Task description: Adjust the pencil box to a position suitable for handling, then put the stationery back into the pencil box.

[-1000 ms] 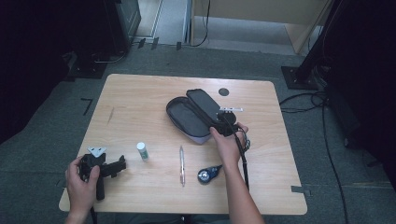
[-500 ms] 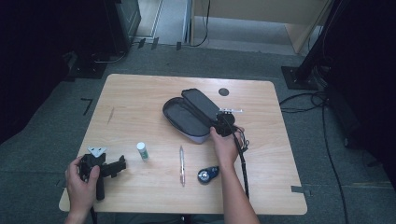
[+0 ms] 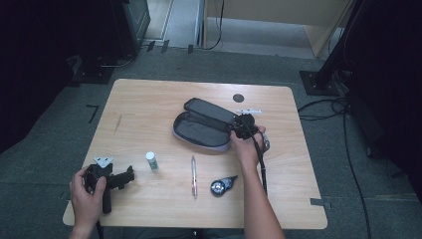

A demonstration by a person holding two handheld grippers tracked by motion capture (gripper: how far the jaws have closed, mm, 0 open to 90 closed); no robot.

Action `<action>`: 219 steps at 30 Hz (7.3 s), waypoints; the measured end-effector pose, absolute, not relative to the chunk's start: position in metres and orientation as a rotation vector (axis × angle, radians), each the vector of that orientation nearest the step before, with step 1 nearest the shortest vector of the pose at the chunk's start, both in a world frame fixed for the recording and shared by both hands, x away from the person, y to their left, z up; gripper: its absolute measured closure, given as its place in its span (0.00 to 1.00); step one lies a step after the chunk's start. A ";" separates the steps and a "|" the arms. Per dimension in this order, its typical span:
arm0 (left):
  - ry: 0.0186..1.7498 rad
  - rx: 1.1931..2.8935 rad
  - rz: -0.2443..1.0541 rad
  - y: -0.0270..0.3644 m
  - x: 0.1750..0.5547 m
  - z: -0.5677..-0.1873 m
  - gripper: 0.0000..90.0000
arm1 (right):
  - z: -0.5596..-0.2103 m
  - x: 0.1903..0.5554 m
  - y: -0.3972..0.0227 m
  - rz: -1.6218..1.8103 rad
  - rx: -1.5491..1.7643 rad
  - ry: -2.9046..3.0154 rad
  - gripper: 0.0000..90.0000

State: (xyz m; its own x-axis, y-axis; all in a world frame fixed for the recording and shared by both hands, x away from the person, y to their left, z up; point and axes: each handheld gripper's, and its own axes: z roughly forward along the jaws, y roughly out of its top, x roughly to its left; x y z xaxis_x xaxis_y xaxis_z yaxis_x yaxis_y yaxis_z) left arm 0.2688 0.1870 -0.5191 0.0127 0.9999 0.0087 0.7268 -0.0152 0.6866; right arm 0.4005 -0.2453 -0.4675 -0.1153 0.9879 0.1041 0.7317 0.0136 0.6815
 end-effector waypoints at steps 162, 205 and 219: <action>1.760 1.798 0.710 0.183 0.269 -0.519 0.00 | -0.521 0.246 -0.242 1.087 0.998 2.453 0.35; 1.757 1.789 0.704 0.184 0.269 -0.519 0.00 | -0.506 0.267 -0.186 1.198 1.318 2.300 0.77; 1.759 1.791 0.708 0.184 0.269 -0.519 0.00 | -0.514 0.265 -0.167 1.064 1.250 2.287 0.90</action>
State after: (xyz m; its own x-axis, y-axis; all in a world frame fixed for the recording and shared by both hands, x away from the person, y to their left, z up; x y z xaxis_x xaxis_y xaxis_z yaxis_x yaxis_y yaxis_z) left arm 0.2693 0.1839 -0.5192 0.0161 0.9999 0.0035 0.7240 -0.0141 0.6897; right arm 0.2648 -0.1672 -0.5142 -0.5635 0.8235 0.0663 0.5810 0.3379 0.7405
